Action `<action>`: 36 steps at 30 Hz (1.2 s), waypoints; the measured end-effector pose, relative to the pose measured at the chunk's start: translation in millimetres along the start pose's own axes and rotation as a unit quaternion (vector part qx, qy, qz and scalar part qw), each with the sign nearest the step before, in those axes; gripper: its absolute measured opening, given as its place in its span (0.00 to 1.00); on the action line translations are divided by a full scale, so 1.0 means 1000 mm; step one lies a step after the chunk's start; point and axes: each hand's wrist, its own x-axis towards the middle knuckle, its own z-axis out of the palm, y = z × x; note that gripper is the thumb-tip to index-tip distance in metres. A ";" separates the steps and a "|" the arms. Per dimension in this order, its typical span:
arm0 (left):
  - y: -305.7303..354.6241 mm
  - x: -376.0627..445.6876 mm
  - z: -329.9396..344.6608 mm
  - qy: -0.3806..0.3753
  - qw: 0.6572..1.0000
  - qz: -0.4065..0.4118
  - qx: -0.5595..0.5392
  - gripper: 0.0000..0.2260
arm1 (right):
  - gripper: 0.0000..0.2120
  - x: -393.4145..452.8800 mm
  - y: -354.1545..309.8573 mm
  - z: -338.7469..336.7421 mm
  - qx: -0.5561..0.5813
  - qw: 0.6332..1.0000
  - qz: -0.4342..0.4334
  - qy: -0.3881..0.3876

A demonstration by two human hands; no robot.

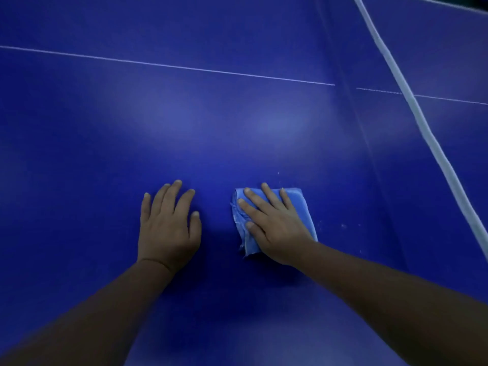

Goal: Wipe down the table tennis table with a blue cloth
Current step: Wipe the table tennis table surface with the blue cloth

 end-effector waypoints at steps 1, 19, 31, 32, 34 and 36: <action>0.003 0.018 0.003 0.006 1.000 -0.005 0.001 0.26 | 0.26 0.019 0.010 -0.003 0.004 1.000 0.007 0.005; 0.006 0.087 0.029 -0.044 0.997 -0.055 0.032 0.29 | 0.26 0.132 0.087 -0.033 -0.037 0.997 -0.069 0.023; 0.008 0.090 0.029 -0.068 0.994 -0.061 0.055 0.28 | 0.26 0.209 0.098 -0.051 -0.010 0.996 0.088 0.033; 0.007 0.091 0.030 -0.065 0.995 -0.060 0.054 0.27 | 0.26 0.215 0.114 -0.055 -0.002 0.987 0.154 0.041; 0.006 0.091 0.031 -0.056 0.995 -0.054 0.061 0.27 | 0.27 0.221 0.121 -0.056 0.017 0.968 0.241 0.069; 0.006 0.091 0.033 -0.051 0.995 -0.045 0.068 0.27 | 0.27 0.232 0.092 -0.052 0.011 0.976 0.198 0.088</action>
